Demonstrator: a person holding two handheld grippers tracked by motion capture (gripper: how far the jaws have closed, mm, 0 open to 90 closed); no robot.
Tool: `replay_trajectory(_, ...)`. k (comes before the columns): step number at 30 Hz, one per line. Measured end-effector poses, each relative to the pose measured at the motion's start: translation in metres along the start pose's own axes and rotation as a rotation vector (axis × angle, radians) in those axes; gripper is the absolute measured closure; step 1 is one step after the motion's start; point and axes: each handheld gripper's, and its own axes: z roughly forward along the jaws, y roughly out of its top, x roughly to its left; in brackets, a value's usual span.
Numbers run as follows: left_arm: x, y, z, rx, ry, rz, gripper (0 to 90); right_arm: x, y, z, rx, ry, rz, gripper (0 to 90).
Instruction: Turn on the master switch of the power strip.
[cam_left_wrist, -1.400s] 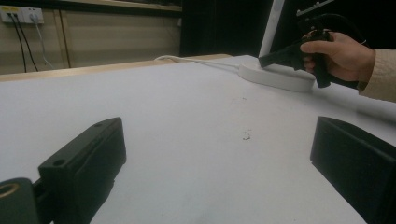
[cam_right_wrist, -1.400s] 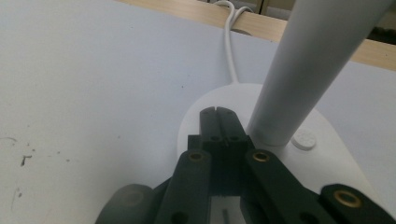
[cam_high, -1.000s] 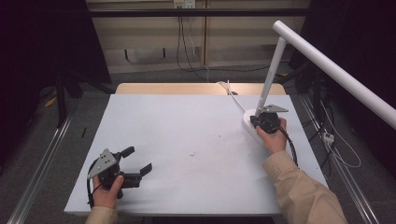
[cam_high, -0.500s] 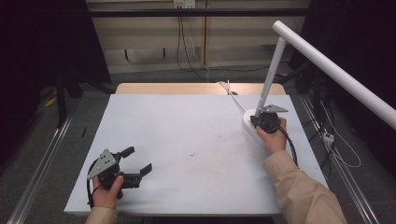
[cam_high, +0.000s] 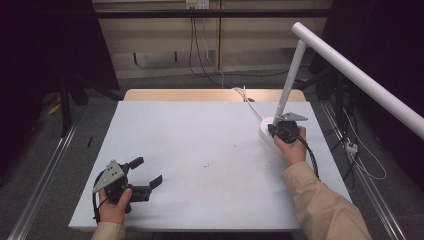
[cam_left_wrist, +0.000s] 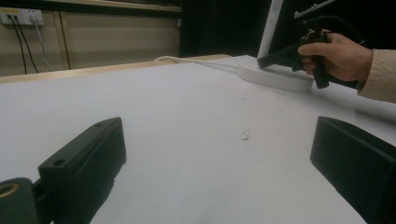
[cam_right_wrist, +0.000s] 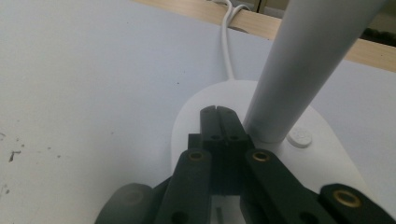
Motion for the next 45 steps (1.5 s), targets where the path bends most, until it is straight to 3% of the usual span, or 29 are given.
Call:
replay_trajectory(17,0.000,0.000,0.000,-0.003,-0.003,-0.005,3.2,0.001,0.000,0.001,-0.002,0.016,0.020,90.0)
replay_trajectory(20,0.000,0.000,0.000,-0.003,-0.003,-0.006,3.3,0.010,0.000,0.004,-0.010,0.042,0.013,90.0)
replay_trajectory(22,0.000,0.000,0.000,-0.001,-0.004,-0.002,3.3,0.013,0.001,0.005,-0.010,0.024,0.002,90.0)
replay_trajectory(23,0.000,0.000,-0.001,-0.002,-0.003,-0.002,3.3,0.017,0.002,0.006,-0.005,0.000,-0.041,90.0)
replay_trajectory(29,0.001,-0.001,-0.003,-0.007,0.005,-0.012,3.3,0.011,0.002,0.003,0.005,0.033,-0.022,90.0)
replay_trajectory(35,0.000,0.000,-0.003,-0.009,0.004,-0.011,3.3,0.001,0.002,-0.001,-0.004,0.002,-0.014,90.0)
replay_trajectory(45,0.000,0.000,0.000,-0.005,-0.005,-0.005,3.3,0.002,0.001,0.003,0.004,-0.016,-0.036,90.0)
